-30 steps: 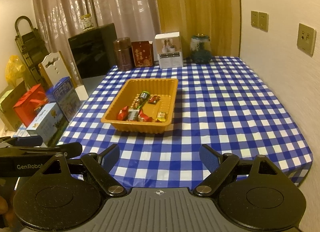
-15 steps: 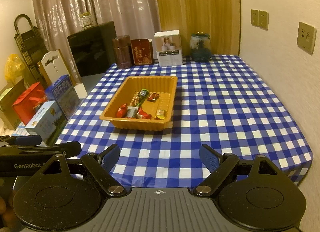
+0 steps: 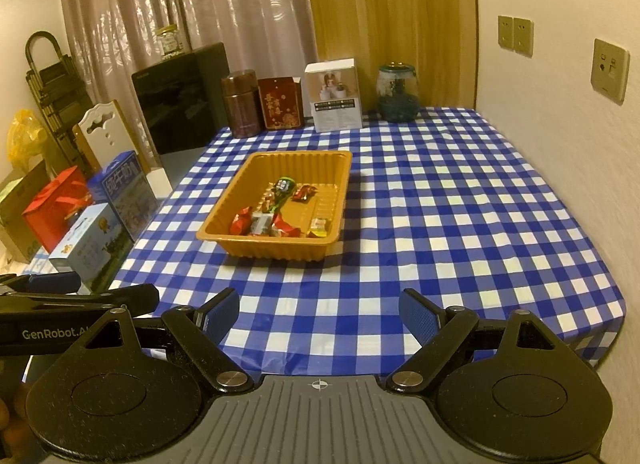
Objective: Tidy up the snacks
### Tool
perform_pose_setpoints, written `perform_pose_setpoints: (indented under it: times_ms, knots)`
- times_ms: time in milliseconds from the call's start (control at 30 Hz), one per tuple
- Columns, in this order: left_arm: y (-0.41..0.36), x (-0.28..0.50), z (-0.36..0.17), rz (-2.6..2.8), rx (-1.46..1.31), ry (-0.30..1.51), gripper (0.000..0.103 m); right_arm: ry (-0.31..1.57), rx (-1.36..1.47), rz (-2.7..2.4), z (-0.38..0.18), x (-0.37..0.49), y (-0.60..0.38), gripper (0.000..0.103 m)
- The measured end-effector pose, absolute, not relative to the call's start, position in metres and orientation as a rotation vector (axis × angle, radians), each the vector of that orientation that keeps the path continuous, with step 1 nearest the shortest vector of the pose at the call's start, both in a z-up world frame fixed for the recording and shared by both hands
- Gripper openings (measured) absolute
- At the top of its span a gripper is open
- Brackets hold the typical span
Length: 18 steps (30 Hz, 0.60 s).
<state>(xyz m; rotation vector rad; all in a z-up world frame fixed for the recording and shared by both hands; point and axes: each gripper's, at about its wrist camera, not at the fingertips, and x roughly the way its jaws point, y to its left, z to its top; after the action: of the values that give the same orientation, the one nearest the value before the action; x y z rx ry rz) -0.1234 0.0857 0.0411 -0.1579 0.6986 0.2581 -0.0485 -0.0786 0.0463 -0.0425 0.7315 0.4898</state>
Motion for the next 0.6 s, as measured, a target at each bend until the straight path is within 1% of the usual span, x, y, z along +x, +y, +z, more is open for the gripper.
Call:
perform_pose_setpoints:
  times_ms: [600]
  knots:
    - [0.0855, -0.1231, 0.0391, 0.258, -0.158, 0.702, 0.103, 0.734, -0.043, 0.49, 0.0458, -0.0481, -0.079, 0.086]
